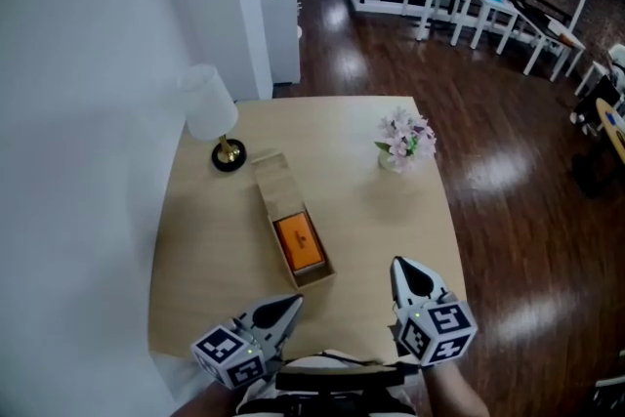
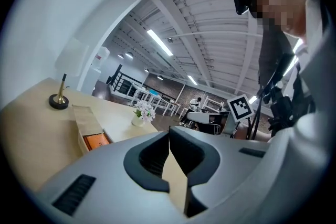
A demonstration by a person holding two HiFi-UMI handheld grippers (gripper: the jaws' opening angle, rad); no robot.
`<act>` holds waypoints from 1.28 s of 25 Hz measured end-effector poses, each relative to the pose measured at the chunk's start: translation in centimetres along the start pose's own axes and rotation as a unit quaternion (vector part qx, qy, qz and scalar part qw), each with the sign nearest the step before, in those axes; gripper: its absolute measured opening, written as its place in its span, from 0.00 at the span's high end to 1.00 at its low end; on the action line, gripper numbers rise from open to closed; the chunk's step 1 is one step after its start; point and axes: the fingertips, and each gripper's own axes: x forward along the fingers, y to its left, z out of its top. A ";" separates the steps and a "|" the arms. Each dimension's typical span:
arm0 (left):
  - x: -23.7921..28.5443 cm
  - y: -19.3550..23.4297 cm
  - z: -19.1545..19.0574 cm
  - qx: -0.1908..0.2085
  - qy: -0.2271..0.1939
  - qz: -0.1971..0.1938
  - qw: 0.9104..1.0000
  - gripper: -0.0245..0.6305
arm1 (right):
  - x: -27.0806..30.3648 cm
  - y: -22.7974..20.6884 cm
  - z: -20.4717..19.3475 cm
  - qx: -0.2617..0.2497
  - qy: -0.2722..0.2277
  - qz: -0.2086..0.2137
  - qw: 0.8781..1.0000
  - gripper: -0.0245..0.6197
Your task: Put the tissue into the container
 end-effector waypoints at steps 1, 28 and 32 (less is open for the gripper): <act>0.2 -0.2 -0.1 0.005 0.002 -0.001 1.000 0.96 | -0.2 -0.2 0.0 0.000 -0.001 -0.002 1.000 0.96; 2.0 -2.4 -2.5 0.016 0.051 -0.017 0.998 0.96 | -0.3 -0.6 -0.5 -0.037 0.017 0.013 0.999 0.96; 2.1 -2.1 -2.9 0.021 0.051 -0.022 0.998 0.96 | -0.3 -0.6 -0.6 -0.040 0.016 0.012 0.999 0.96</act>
